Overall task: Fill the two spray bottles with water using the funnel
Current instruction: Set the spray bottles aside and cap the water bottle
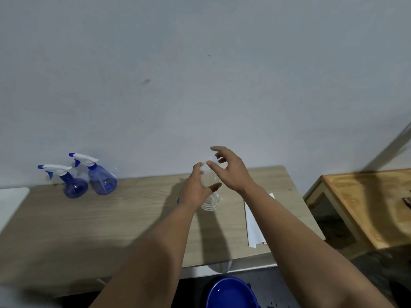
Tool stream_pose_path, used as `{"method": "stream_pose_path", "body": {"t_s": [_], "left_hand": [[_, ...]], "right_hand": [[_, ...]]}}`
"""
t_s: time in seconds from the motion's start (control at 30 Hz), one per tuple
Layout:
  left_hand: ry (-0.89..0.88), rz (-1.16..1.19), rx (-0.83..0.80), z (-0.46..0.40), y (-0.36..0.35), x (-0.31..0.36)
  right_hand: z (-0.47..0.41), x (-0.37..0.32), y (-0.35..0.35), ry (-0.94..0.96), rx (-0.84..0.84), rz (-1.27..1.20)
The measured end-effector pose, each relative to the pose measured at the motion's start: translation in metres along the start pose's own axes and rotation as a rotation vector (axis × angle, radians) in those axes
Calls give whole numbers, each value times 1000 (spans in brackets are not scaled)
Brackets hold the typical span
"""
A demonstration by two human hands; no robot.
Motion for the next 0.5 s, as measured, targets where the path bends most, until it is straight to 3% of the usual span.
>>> {"method": "stream_pose_path", "body": {"t_s": [0.27,0.5], "left_hand": [[1,21,32,-2,-3,-5],[-78,-112,-90,-11,-2,-37]], "right_hand": [[6,8,-9,-84,173,-86],[14,34,-26,-184,194,-154]]}}
Point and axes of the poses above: each hand's wrist, its own z-axis away from the middle knuckle, its own y-axis out of the back of the hand, x = y × z, the point moved 6 cm from there along -z, towards the middle knuckle, and after that the axes turned 14 degrees about x, right-handed, at the moved point
